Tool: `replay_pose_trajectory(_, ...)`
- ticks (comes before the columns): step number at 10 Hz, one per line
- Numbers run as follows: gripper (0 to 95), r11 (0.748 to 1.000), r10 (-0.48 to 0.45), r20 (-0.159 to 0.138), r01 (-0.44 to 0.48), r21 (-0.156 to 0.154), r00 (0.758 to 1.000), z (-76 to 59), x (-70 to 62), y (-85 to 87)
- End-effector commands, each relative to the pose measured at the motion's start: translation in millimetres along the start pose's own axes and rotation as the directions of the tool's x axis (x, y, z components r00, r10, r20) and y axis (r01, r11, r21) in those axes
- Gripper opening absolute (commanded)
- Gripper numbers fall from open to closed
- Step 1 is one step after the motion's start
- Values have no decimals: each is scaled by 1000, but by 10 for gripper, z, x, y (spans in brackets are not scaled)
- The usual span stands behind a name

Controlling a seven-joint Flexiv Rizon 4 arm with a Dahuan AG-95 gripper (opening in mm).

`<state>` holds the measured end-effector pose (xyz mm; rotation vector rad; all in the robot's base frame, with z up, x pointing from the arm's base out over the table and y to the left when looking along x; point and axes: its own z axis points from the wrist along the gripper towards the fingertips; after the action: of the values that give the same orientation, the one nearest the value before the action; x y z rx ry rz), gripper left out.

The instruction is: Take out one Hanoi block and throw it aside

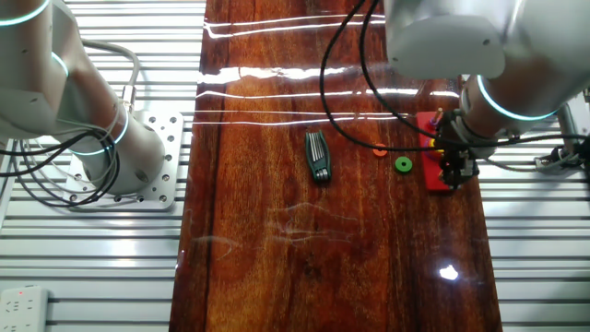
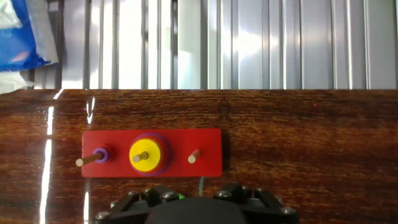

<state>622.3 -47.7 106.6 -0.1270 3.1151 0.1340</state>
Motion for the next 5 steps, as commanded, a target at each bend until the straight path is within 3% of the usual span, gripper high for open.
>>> replay_pose_trajectory(1,0,1000,-9,-33,8,-4,999,5,-20,-3)
replay_pose_trajectory(3,0,999,-19,-40,20,38,999,3,-22,-4)
replay_pose_trajectory(5,0,998,-35,-61,38,59,998,2,-21,-5)
